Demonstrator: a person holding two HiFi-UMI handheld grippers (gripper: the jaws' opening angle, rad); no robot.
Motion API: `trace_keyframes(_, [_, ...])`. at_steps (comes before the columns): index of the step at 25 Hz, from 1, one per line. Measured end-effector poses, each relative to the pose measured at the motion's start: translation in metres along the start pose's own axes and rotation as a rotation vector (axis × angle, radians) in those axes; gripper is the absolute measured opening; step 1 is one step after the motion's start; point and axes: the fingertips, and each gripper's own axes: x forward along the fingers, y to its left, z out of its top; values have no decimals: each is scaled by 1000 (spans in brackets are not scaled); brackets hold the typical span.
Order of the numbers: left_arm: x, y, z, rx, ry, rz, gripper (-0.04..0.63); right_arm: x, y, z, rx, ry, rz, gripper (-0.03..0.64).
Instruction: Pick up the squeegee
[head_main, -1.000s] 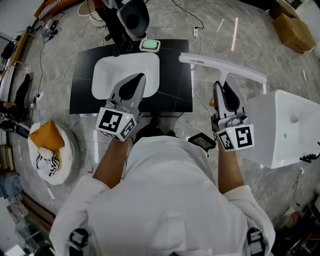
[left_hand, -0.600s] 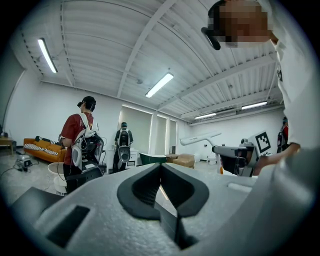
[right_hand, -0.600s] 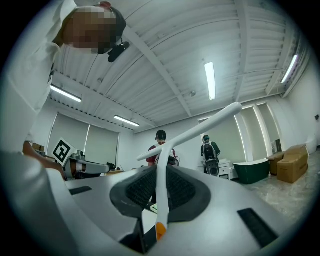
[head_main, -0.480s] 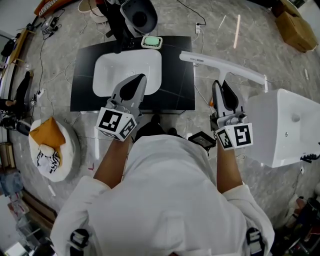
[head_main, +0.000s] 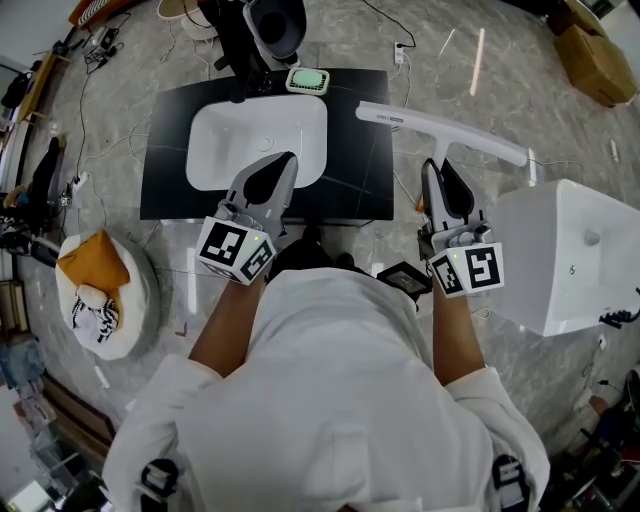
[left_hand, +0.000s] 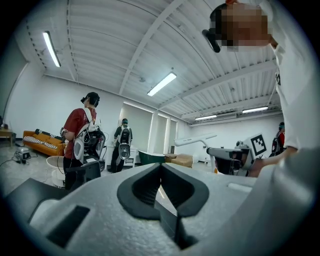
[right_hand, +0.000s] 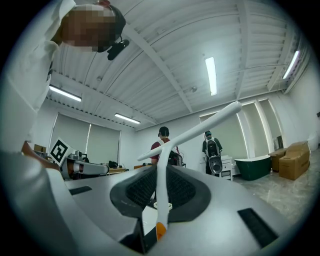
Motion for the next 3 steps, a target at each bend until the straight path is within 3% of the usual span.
trace_keyframes(3, [0, 4, -4, -14, 3, -3, 17, 5, 0, -5, 2, 9, -7, 64])
